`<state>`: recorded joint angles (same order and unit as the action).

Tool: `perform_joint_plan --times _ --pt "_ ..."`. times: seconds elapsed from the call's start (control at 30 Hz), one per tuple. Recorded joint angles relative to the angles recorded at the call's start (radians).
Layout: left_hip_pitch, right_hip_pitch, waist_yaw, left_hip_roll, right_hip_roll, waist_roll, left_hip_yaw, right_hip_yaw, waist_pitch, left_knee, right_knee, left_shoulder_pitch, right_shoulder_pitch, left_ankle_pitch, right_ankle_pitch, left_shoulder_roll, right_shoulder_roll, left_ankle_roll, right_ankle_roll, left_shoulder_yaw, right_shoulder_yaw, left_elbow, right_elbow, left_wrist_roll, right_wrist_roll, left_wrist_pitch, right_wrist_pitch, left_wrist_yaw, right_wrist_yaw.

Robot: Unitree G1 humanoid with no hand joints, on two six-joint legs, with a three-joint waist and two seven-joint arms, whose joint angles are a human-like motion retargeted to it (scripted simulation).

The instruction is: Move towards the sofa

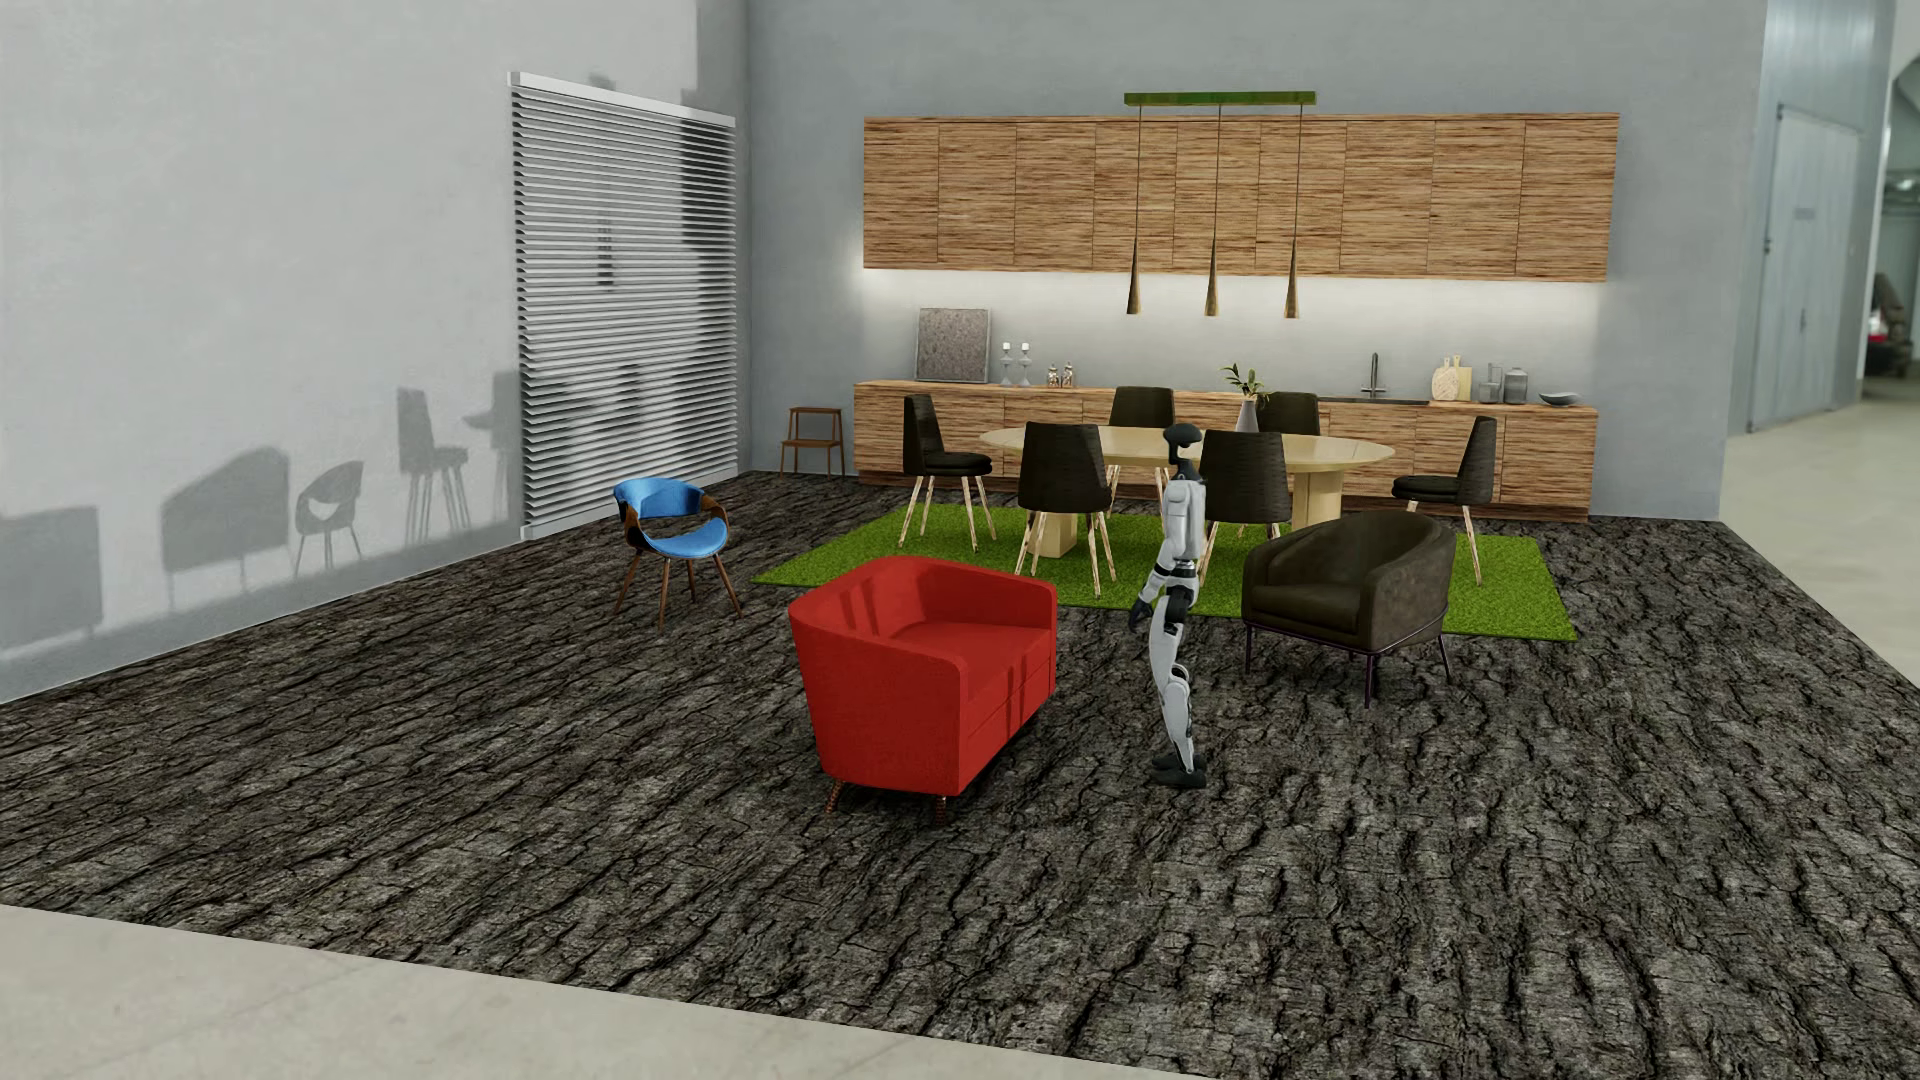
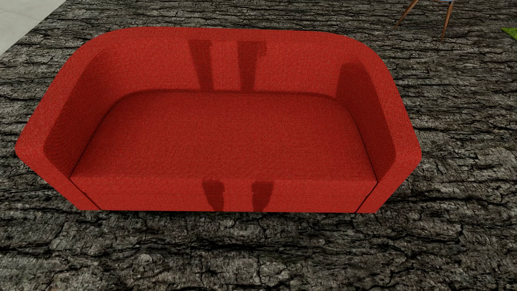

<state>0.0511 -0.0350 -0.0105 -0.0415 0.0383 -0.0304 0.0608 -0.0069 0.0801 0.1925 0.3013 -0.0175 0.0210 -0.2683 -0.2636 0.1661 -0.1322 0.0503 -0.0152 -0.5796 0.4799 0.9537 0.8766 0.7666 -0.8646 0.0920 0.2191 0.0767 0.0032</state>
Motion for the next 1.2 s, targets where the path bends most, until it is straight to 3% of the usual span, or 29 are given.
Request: perform_joint_plan --times 0.5,1.2 --pt "0.007 -0.006 -0.011 0.001 0.003 0.0 0.023 0.021 0.007 0.006 0.023 -0.011 -0.006 -0.009 -0.006 -0.016 0.011 0.007 0.008 -0.009 -0.04 0.0 -0.001 -0.001 -0.014 0.007 -0.007 -0.001 0.0" --pt "0.003 -0.018 -0.004 0.005 0.009 -0.002 0.042 0.038 0.007 0.016 0.039 -0.004 -0.013 -0.014 -0.005 0.006 0.006 0.006 0.007 -0.034 -0.008 0.004 0.018 -0.002 -0.021 0.01 -0.011 -0.006 -0.004"
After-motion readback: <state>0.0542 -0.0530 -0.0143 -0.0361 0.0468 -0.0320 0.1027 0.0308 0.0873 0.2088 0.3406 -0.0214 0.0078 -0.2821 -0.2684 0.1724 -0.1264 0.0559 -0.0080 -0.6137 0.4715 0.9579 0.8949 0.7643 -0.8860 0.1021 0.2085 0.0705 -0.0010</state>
